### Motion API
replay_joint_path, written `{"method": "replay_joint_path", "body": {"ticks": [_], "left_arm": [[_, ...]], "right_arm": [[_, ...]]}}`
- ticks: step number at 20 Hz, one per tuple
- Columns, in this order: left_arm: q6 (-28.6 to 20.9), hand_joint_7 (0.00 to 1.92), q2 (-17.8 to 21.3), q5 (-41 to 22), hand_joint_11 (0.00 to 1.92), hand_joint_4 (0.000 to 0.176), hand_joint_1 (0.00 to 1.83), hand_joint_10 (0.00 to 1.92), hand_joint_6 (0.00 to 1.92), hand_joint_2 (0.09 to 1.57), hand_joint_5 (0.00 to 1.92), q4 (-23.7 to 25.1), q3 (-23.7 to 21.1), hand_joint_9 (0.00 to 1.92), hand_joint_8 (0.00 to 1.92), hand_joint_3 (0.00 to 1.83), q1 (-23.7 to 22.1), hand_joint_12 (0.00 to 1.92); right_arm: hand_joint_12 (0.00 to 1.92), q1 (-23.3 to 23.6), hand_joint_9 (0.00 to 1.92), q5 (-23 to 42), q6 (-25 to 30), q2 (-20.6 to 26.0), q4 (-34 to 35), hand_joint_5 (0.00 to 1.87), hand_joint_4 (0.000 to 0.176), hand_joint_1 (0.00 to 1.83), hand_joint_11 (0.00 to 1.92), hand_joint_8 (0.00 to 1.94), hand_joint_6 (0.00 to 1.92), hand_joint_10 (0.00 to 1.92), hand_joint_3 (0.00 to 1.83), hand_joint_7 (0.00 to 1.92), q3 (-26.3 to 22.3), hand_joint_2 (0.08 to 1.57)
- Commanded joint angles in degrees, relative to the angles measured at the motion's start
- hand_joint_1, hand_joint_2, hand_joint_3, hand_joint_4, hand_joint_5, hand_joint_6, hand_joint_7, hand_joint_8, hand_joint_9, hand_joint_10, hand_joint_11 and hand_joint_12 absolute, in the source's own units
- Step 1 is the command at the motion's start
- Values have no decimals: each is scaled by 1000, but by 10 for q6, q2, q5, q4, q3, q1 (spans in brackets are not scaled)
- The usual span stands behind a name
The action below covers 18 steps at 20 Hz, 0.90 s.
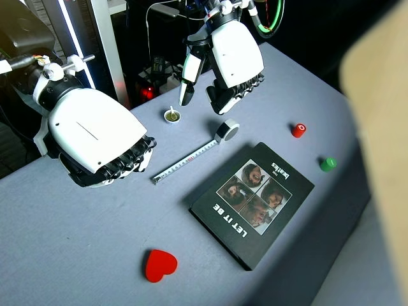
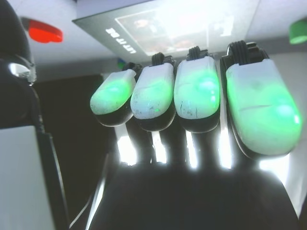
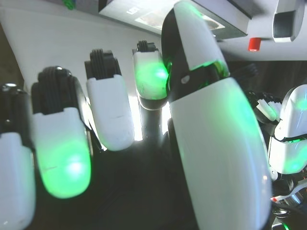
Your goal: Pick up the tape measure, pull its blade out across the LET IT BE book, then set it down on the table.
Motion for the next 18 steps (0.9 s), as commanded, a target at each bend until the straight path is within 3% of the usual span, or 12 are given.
{"method": "replay_joint_path", "body": {"ticks": [1,3,8,12,13,14,16,17,18], "left_arm": [[-4,295,0,-4,17,39,168,71,59,1147,248,43,0,235,45,125,-5,705],[-4,294,0,-4,0,39,158,14,8,1200,255,43,0,256,2,17,-5,714],[-3,295,3,0,0,37,143,3,3,1198,265,45,-4,267,1,0,-10,677],[14,298,61,108,0,37,139,1,1,1184,270,26,-2,268,0,0,-24,707],[20,291,86,142,0,38,145,0,0,1144,249,26,-3,246,0,0,-24,712],[25,262,107,174,0,0,237,0,0,1041,205,26,-4,229,0,0,-23,678],[26,263,153,262,0,0,372,0,2,975,212,32,-2,212,1,0,-16,646],[26,272,176,303,0,0,554,1,2,948,226,32,-1,216,1,0,-12,613],[26,272,197,336,0,0,554,1,2,948,226,33,1,216,1,0,-9,613]], "right_arm": [[581,6,78,26,-5,2,-41,86,34,122,0,55,49,55,132,135,-2,1123],[541,7,99,27,-5,3,-41,101,31,111,0,2,3,6,9,157,-2,1179],[321,6,90,30,-5,2,-39,118,38,126,0,2,1,0,1,102,-2,1193],[316,16,80,32,-11,2,-29,136,38,128,0,1,8,0,1,95,-1,1193],[433,19,88,31,-18,2,-29,148,38,129,0,1,4,1,0,102,-1,1196],[473,20,92,28,-28,2,-29,141,39,130,0,1,0,2,0,105,-1,1198],[439,18,87,23,-36,1,-29,119,40,126,0,0,0,0,3,105,-1,1206],[383,17,82,20,-35,1,-28,112,41,127,0,4,0,0,2,127,-1,1212],[383,16,82,18,-34,1,-28,112,41,127,0,4,0,0,2,127,-1,1212]]}}
